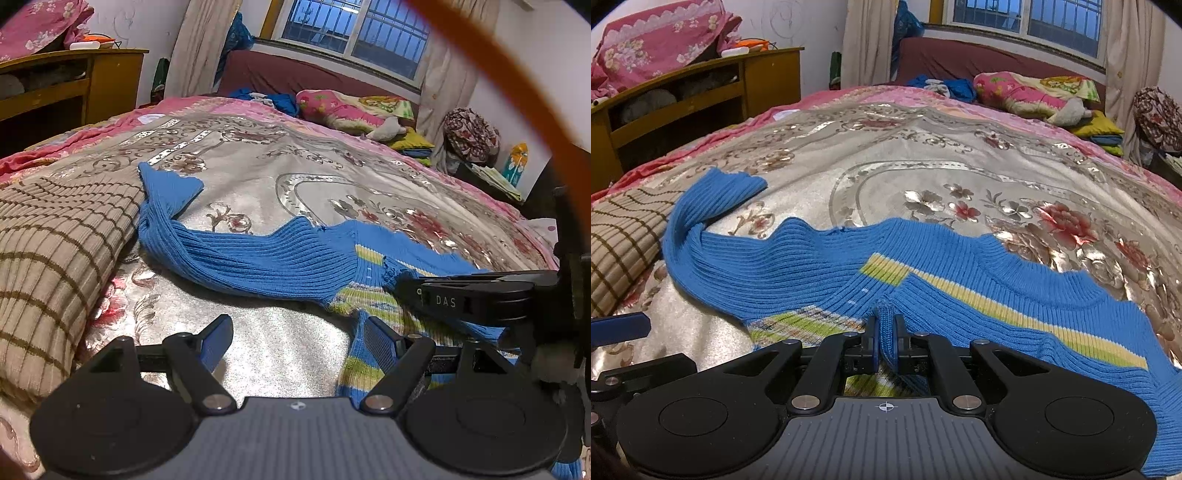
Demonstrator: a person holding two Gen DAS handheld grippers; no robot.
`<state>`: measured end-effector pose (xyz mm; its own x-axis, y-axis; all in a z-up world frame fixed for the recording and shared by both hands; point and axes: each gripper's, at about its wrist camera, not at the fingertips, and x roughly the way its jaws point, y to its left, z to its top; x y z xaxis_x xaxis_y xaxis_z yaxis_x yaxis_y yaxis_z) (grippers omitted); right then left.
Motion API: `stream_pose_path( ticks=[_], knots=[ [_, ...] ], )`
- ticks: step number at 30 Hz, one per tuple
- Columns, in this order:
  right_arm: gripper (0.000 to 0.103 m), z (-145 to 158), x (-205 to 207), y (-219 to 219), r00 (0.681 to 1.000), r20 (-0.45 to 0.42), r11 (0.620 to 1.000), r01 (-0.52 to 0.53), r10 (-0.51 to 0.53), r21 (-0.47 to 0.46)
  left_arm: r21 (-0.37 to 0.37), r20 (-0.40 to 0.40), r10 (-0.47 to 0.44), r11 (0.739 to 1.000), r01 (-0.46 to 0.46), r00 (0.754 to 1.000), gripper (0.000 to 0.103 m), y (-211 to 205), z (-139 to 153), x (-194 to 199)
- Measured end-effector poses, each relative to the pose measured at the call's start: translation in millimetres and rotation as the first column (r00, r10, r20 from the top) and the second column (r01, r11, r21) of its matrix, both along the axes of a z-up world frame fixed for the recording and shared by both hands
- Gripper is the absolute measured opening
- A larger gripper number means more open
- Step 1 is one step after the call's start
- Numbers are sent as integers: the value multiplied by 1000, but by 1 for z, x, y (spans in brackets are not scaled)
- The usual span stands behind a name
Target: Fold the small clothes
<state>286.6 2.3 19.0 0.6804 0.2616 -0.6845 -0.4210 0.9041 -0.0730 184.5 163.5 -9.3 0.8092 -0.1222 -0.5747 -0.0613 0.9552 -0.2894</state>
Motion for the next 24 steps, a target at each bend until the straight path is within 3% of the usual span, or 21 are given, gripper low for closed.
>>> stream_pose_path(
  ticks=[4,18,24],
  knots=[
    [6,1,1,-2,1000,-9,1000,6,-6,21,0,1,2,1000,-2,1000,83,0,0,0],
    [6,34,16,-40,994,-33,967,110,-105,229,-13,31,-6,1000,7,1000,83,3,7,-2],
    [6,51,21,-42,985,-5,923,166,-175,347,-31,39,10,999,-9,999,83,12,9,-5]
  ],
)
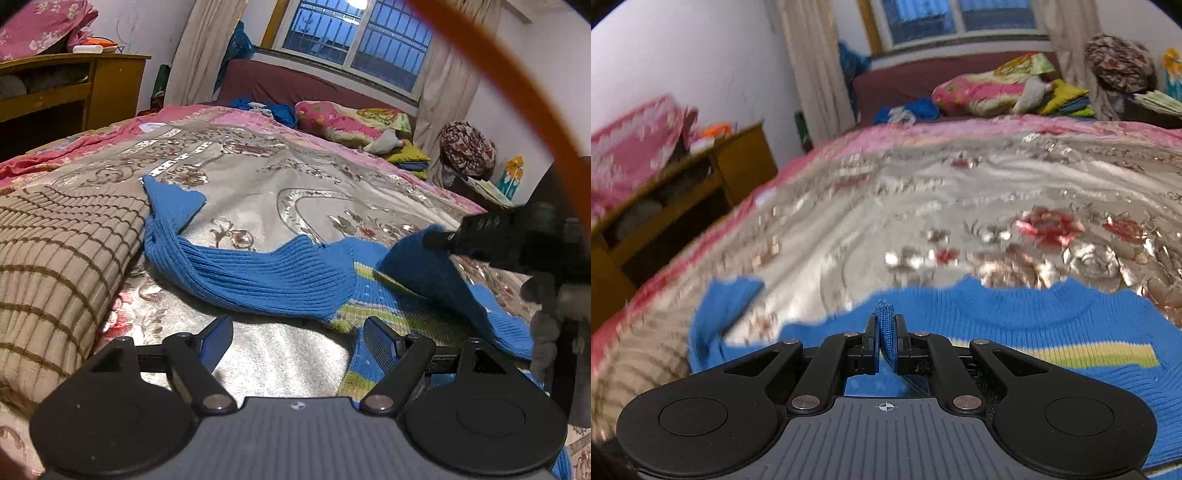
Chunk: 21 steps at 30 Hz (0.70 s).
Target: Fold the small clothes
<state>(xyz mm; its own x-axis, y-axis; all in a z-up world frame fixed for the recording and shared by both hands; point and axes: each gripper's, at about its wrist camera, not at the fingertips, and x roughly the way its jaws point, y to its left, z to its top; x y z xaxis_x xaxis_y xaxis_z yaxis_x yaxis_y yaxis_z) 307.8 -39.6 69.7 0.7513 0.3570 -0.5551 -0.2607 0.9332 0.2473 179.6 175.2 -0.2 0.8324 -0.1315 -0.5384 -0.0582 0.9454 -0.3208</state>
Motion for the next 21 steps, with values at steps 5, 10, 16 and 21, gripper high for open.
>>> stream_pose_path(
  ticks=[5,10,16,21],
  knots=[
    [6,-9,-4,3,1000,-14,1000,-6,6,10,-28,-3,12,1000,-12,1000,83,7,-1,1],
    [15,-56,-7,30,978,-166,989,-138,127,-57,-14,-4,13,1000,-13,1000,83,5,-2,-1],
    [17,-42,-11,29,978,-144,986,-159,151,-43,-24,-3,57,998,-57,998,83,17,-2,4],
    [17,-19,-3,51,970,-111,972,-225,217,-61,-55,3,122,991,-122,992,83,31,1,21]
  ],
)
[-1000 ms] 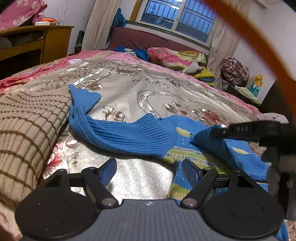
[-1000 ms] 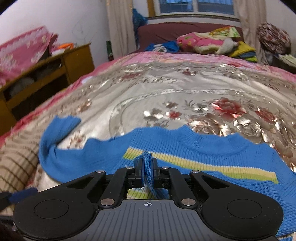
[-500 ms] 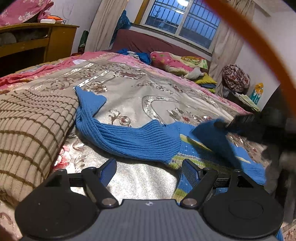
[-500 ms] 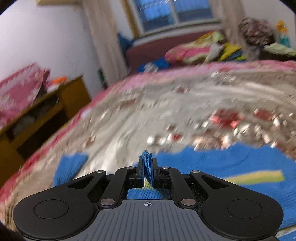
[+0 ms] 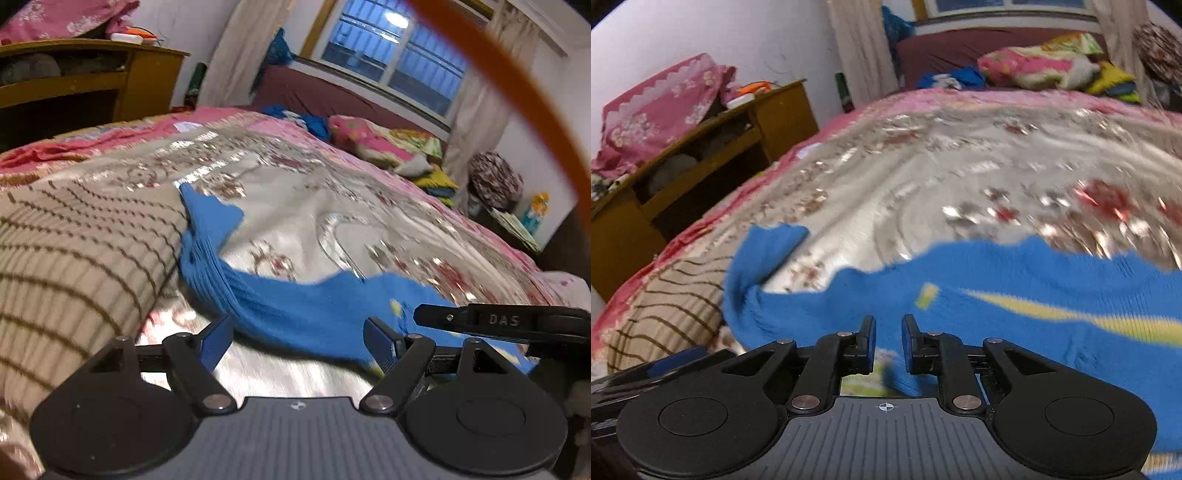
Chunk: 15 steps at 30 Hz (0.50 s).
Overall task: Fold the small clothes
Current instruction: 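Open the right gripper and release the sleeve onto the sweater body, then move the right gripper to the other sleeve cuff and grasp it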
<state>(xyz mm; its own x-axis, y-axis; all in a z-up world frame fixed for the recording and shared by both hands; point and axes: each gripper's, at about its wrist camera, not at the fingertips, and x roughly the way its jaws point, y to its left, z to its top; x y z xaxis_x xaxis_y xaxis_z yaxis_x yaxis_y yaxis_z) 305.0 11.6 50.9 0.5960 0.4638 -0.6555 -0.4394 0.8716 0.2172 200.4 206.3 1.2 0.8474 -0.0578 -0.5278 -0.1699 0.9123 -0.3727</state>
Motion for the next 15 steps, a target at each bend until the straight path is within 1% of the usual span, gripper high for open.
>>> stream_pose_path(
  ticks=[4,8,9,11,15],
  knots=[
    [18,6,12,33,997,-15,997,-71,71,-13,21,-17,25,999,-24,1000,83,5,-6,18],
    [19,12,26,66,991,-3,990,-137,137,-45,6,-36,28,1000,-27,999,82,10,-15,26],
    [22,14,31,76,987,-4,986,-159,159,-53,9,-35,26,1000,-26,999,82,11,-16,28],
    [23,17,39,99,979,-8,976,-203,203,-75,28,-32,30,999,-29,999,82,12,-17,30],
    [24,23,53,143,960,-18,954,-279,279,-113,4,-44,30,1000,-30,999,82,18,-21,34]
  ],
)
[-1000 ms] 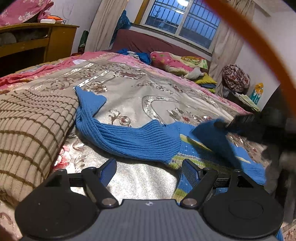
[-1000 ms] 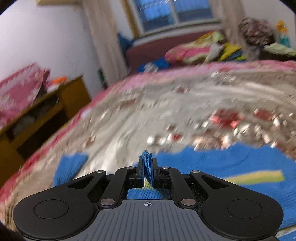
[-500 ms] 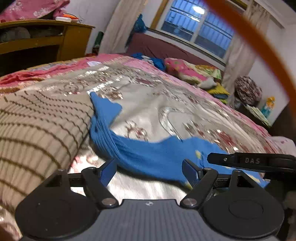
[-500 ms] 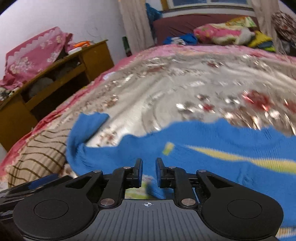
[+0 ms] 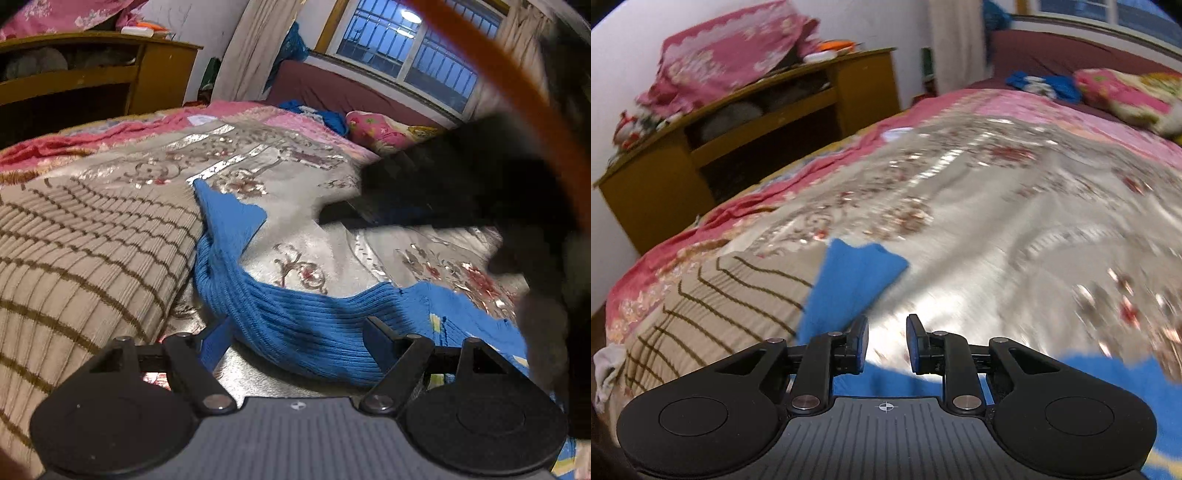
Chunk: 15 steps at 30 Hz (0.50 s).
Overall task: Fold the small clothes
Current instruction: 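Move the right gripper to the other sleeve cuff and grasp it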
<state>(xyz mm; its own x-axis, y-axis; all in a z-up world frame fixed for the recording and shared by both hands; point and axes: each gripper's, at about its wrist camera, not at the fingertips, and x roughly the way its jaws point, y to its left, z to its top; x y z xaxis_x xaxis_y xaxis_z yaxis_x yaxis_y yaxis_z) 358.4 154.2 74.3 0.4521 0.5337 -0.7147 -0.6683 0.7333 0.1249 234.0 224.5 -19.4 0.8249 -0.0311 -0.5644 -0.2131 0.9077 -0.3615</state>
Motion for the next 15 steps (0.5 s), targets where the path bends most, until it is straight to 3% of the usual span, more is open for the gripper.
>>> stream_pose_path(
  ticks=[6,15],
  knots=[
    [26,-11,23,64,996,-56,996,-68,64,-64,-1,-18,-12,1000,12,1000,81,3,-8,1],
    [26,-41,31,118,996,-43,973,-85,78,-213,20,-33,-41,999,42,999,81,-2,-15,2]
  ],
)
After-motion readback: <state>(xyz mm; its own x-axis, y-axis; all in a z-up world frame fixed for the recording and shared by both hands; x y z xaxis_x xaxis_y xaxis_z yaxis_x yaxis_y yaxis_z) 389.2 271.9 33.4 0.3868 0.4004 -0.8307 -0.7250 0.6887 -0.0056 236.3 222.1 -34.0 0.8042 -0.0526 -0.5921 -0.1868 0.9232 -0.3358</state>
